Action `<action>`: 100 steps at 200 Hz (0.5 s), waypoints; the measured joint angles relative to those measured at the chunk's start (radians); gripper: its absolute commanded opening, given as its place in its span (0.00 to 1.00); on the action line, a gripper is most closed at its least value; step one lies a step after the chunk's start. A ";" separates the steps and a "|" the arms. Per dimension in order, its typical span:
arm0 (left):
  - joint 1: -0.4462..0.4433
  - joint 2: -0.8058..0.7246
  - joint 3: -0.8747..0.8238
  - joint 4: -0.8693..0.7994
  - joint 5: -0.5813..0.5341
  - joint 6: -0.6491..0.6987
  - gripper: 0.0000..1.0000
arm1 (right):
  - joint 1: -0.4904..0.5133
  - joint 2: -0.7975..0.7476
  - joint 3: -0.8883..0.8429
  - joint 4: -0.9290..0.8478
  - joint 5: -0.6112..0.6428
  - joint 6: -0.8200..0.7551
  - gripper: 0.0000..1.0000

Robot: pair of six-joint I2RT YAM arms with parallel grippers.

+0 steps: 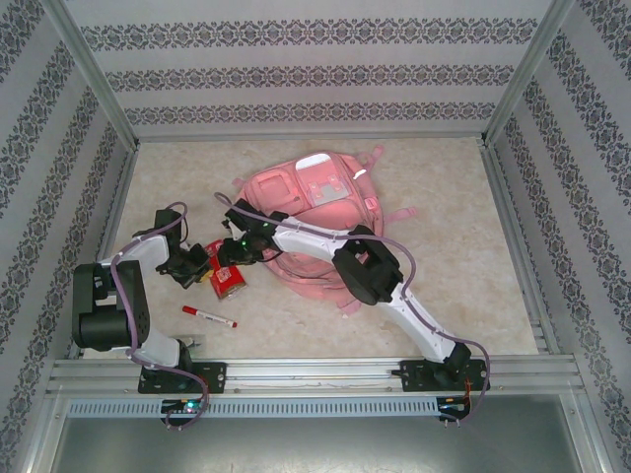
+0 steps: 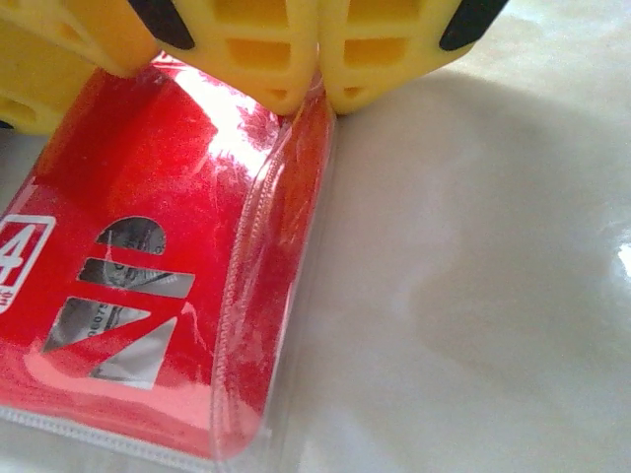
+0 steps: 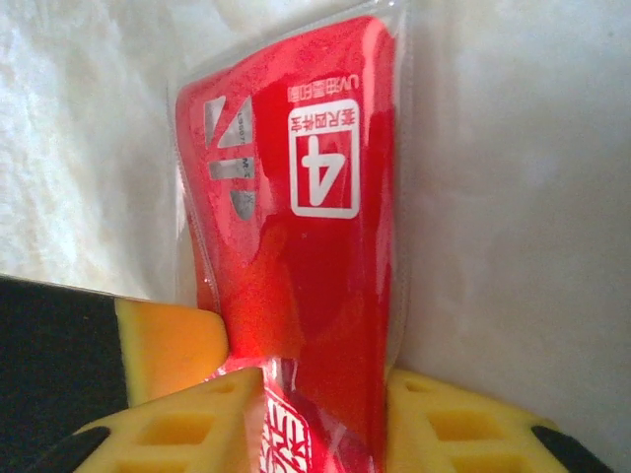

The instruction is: Pack the student bag

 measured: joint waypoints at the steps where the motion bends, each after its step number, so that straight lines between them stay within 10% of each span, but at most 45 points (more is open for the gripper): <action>1: 0.000 0.000 0.000 0.000 0.001 0.000 0.00 | -0.001 0.000 0.000 0.000 -0.004 0.002 0.30; 58: 0.016 -0.015 0.005 -0.009 0.029 0.001 0.00 | -0.037 -0.012 -0.046 0.058 -0.103 0.072 0.00; 100: 0.012 -0.125 0.033 -0.117 -0.026 0.038 0.39 | -0.007 -0.135 -0.164 0.116 -0.074 0.079 0.00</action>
